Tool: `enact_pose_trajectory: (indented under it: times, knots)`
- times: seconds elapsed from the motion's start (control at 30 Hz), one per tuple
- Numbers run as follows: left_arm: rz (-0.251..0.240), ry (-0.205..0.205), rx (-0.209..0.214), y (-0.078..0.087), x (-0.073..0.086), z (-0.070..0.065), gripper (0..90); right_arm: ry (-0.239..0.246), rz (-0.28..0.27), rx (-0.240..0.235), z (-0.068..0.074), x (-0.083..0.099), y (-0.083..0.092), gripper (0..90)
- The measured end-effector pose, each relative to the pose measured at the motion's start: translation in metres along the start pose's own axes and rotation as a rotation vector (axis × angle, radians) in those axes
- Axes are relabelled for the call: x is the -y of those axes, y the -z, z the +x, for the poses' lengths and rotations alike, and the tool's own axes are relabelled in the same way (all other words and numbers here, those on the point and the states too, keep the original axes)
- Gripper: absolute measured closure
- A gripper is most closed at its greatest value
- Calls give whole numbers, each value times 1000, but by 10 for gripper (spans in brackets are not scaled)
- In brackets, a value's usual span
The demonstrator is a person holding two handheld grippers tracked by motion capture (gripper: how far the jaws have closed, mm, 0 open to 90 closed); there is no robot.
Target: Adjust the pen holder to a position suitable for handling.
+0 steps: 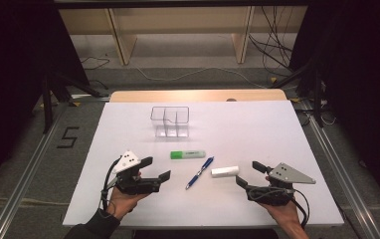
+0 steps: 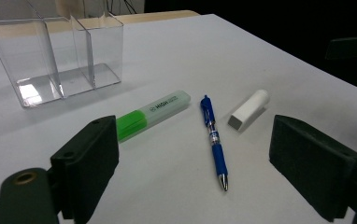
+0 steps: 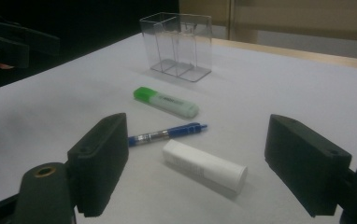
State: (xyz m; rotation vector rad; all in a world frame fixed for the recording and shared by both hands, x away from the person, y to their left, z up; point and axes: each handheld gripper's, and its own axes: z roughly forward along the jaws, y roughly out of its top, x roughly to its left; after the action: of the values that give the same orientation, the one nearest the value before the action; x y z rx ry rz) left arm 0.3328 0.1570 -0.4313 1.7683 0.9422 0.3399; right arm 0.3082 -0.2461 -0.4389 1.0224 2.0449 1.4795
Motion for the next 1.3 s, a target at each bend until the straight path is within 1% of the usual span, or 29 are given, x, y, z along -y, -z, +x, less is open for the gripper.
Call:
enact_pose_trajectory:
  times: [0.07, 0.2, 0.47, 0.5, 0.57, 0.6, 0.67, 0.7, 0.8, 0.87, 0.97, 1.0, 1.03, 1.07, 1.17, 1.2, 1.27, 1.3]
  knots:
    - [-4, 5, -4, 0, 0, 1, 155, -3, 7, 0, 0, 0, 0, 226]
    - [1, 5, -9, 0, -1, 2, 155, -6, -3, -1, 0, 0, -1, 227]
    - [5, 6, -18, 0, -3, 3, 155, -11, -3, 5, 0, 0, 0, 228]
    - [-4, 6, -29, 0, -4, 3, 155, -6, -9, 5, -1, 0, 0, 229]
    - [-1, -40, -77, 1, -6, 4, 157, -10, -12, 4, -1, 0, 1, 230]
    - [3, -51, -88, 1, -8, 4, 157, -10, -12, 5, -2, 0, 1, 231]
    - [0, -48, -92, 2, -10, 4, 157, -14, -11, 8, -2, 0, 1, 231]
    - [-7, -28, -85, 2, -12, 6, 157, -15, -11, 8, -2, -1, 1, 232]
    - [1, -9, -92, -1, -14, 11, 158, -12, -15, 7, -2, -1, 1, 232]
    - [16, -8, -107, -3, -17, 15, 158, -13, -15, 7, -1, -1, 1, 233]
    - [7, 5, -128, -4, -23, 21, 161, -13, -17, 7, -2, -1, 1, 233]
    - [7, 5, -128, -4, -23, 21, 164, -14, -16, 9, -2, -1, 1, 233]
    - [5, 8, -141, -5, -25, 24, 167, -14, -16, 9, -2, -1, 1, 233]
    - [12, 17, -168, -8, -29, 31, 170, -15, -15, 9, -2, -1, 1, 233]
    - [20, 38, -206, -11, -33, 45, 183, -13, -14, 13, -1, -1, 2, 234]
    - [19, 47, -212, -12, -34, 49, 194, -14, -16, 13, -1, -1, 2, 235]
    - [21, 45, -232, -13, -36, 56, 233, -15, -19, 12, -2, -1, 1, 235]
    - [20, 50, -239, -15, -37, 59, 246, -15, -15, 12, -2, -1, 1, 235]
